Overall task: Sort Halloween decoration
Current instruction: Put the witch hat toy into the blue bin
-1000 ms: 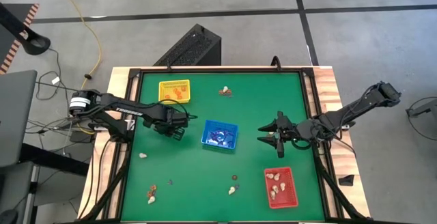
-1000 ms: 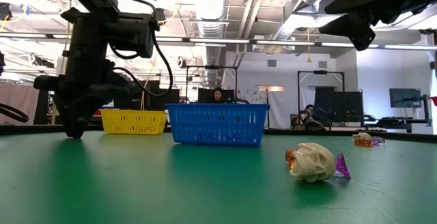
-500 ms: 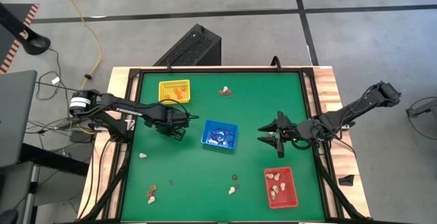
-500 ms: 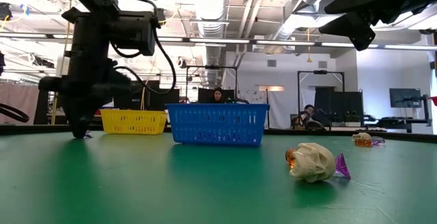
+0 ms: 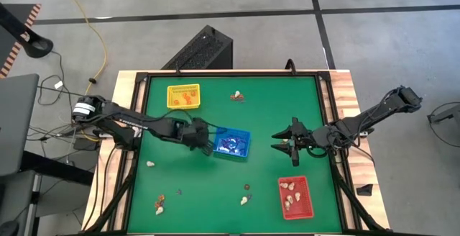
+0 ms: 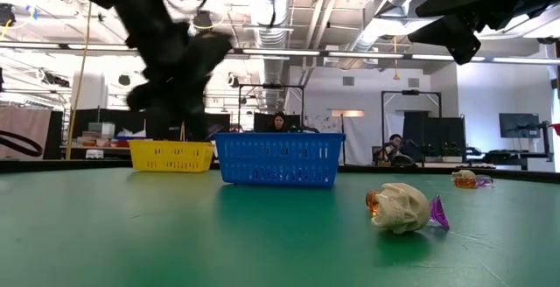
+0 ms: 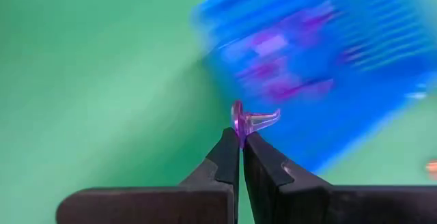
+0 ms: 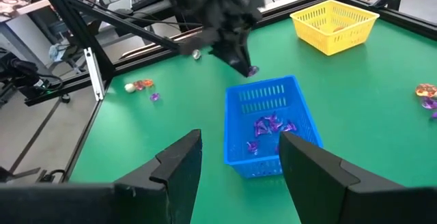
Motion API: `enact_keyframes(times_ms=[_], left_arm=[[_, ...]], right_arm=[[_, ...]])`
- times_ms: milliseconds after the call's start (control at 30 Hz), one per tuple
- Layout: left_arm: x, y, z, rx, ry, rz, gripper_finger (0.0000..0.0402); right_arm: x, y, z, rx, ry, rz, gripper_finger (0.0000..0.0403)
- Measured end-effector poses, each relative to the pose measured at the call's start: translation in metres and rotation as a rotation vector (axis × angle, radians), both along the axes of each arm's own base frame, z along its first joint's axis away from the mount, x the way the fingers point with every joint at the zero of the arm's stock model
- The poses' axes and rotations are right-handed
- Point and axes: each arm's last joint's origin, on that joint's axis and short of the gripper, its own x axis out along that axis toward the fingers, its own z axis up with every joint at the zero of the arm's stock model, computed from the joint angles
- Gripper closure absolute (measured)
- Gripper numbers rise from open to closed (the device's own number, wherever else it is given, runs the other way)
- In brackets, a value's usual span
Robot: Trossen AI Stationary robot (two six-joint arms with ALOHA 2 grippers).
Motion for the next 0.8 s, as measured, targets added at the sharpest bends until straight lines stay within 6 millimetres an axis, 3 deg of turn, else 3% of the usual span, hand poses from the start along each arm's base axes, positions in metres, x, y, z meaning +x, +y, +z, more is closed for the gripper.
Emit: enact_keyframes(times_ms=[233, 400, 533, 667, 800], left_arm=[[0.019, -0.042, 0.022, 0.131, -0.349, -0.09, 0.0401], [0.044, -0.057, 0.004, 0.121, -0.412, -0.12, 0.0401], [0.069, -0.047, -0.015, 0.133, -0.266, -0.113, 0.0401], [0.082, -0.027, -0.006, 0.142, -0.148, -0.069, 0.0401], [0.086, -0.023, 0.009, 0.177, -0.119, -0.057, 0.0392]], right_arm=[[0.0, 0.0, 0.001, 0.003, -0.004, 0.0, 0.0179], [0.0, -0.001, 0.005, -0.017, -0.002, 0.002, 0.0179], [0.001, 0.0, 0.014, -0.042, -0.01, 0.009, 0.0179], [0.001, 0.0, 0.021, -0.069, -0.014, 0.017, 0.0179], [0.002, 0.001, 0.026, -0.107, -0.025, 0.027, 0.0179]])
